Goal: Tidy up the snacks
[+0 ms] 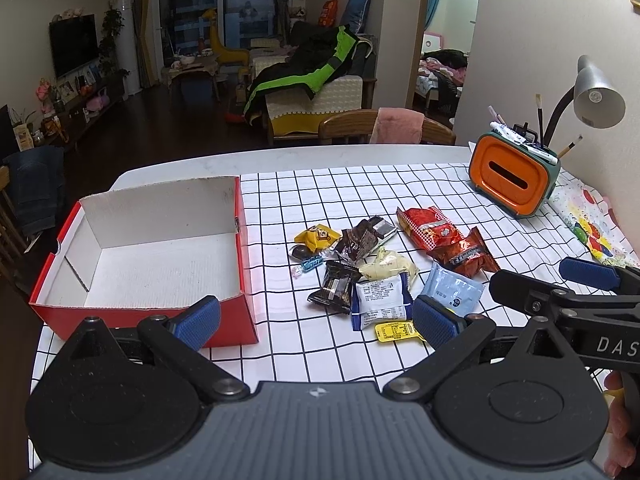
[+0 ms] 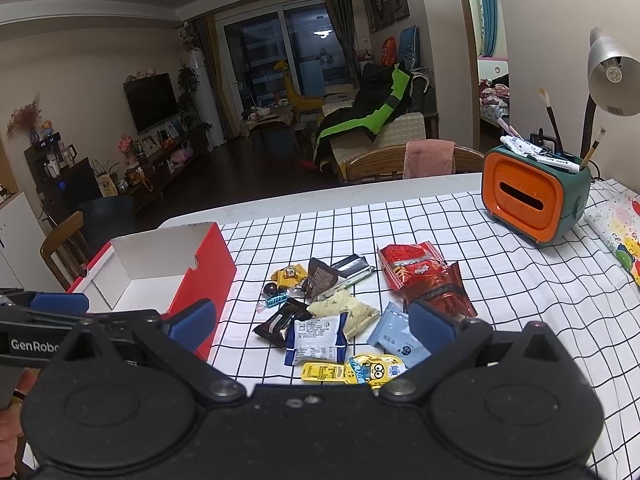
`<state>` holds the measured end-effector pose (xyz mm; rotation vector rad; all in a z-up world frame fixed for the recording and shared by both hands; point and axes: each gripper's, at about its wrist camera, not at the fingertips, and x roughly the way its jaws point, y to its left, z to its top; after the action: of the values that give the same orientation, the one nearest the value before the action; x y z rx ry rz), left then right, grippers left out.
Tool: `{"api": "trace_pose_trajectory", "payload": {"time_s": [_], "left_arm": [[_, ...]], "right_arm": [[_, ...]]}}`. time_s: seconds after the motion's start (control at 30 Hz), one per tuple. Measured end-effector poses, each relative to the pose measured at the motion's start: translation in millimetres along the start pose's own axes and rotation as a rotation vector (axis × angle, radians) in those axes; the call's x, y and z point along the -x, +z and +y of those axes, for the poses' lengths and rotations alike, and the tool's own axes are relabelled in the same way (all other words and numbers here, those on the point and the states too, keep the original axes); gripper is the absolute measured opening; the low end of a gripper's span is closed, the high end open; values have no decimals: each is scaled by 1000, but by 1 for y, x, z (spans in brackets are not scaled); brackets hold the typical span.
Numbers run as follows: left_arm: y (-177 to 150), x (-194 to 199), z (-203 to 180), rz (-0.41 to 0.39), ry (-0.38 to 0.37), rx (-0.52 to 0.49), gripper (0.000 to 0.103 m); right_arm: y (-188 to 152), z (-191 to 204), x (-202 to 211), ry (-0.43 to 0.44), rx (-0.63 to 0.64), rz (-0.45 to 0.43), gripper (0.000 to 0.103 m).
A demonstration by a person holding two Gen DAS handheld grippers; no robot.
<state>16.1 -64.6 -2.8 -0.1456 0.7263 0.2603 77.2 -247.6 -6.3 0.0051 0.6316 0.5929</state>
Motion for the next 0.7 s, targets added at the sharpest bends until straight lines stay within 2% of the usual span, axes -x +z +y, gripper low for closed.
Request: {"api": "trace_pose_trajectory", "payload": {"time_s": [0.43,0.7], "left_arm": [[6,-10,0,-3,-3,15,103],[11,-19,-6,31,0,14,103]], "right_arm": [[5,2,-6,2,20,-7,102],[7,-10,-12,9,20,1,102]]}}
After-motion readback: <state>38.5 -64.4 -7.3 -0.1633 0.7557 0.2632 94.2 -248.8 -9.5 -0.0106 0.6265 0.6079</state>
